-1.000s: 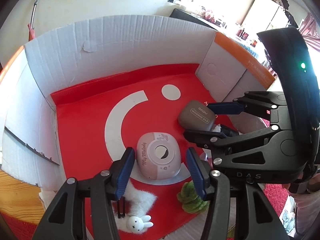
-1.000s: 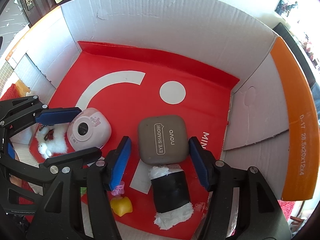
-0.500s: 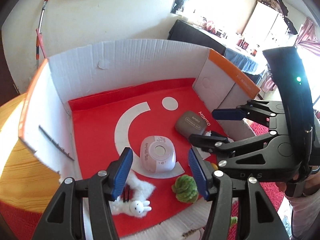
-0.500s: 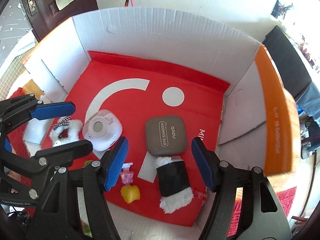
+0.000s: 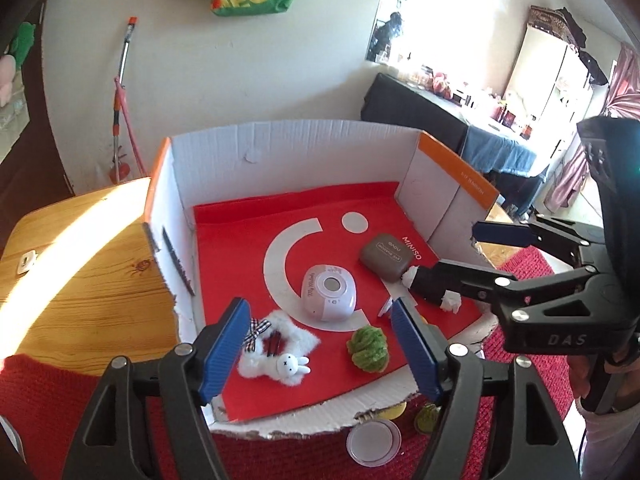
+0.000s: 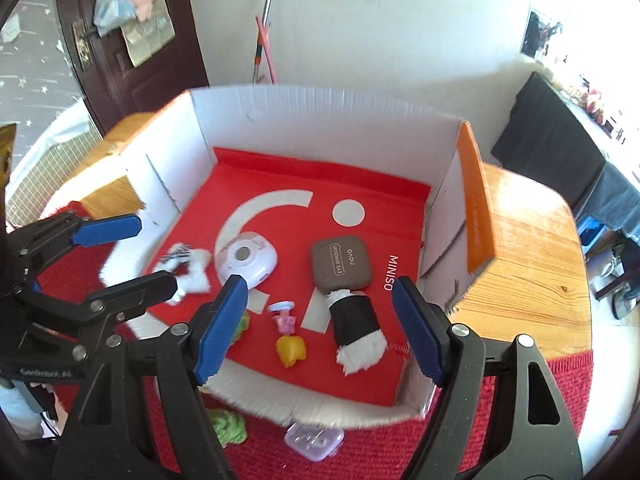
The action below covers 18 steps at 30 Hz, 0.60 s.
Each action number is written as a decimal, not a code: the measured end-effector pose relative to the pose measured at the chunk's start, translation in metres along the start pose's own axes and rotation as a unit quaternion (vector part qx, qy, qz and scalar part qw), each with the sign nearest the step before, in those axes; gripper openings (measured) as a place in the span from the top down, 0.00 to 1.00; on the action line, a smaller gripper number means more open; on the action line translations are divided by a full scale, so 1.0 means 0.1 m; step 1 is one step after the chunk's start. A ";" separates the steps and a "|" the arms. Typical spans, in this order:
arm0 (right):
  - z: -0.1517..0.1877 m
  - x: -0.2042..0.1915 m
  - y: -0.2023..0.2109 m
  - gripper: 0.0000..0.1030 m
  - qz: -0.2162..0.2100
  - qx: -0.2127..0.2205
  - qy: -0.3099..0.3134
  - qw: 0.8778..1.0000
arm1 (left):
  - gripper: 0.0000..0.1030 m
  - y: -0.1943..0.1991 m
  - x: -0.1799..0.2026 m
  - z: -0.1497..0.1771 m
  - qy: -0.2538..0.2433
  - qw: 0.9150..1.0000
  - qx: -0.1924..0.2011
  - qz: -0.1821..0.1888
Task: Organize objects
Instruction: 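Withdraw both tools from the box back over the rug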
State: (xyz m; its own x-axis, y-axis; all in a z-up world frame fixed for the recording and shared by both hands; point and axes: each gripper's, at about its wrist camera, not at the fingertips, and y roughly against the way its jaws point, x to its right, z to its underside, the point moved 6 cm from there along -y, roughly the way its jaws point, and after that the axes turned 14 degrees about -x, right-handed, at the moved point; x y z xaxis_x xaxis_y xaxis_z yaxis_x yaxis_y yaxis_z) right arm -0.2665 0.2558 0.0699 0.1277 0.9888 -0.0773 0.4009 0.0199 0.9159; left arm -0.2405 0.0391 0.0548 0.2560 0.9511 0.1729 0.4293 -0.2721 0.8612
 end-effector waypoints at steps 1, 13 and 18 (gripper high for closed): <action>0.03 -0.01 0.05 0.26 -0.004 0.009 -0.001 1.000 | 0.24 0.03 0.00 0.02 0.005 1.000 0.004 -0.001; 0.51 -0.11 0.65 0.15 -0.016 0.105 -0.005 0.994 | 0.09 0.45 0.11 0.35 0.030 0.998 0.049 0.007; 0.69 -0.13 0.78 0.10 -0.007 0.125 -0.005 0.992 | 0.08 0.58 0.14 0.47 0.031 0.997 0.072 -0.022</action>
State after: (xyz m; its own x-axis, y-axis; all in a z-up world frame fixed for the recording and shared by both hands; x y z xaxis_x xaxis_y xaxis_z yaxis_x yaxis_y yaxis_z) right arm -0.1738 0.2342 0.1151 0.1290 0.9870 -0.0955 0.6156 -0.0042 0.7880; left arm -0.1709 0.0298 0.0848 0.1822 0.9686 0.1692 0.5601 -0.2437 0.7918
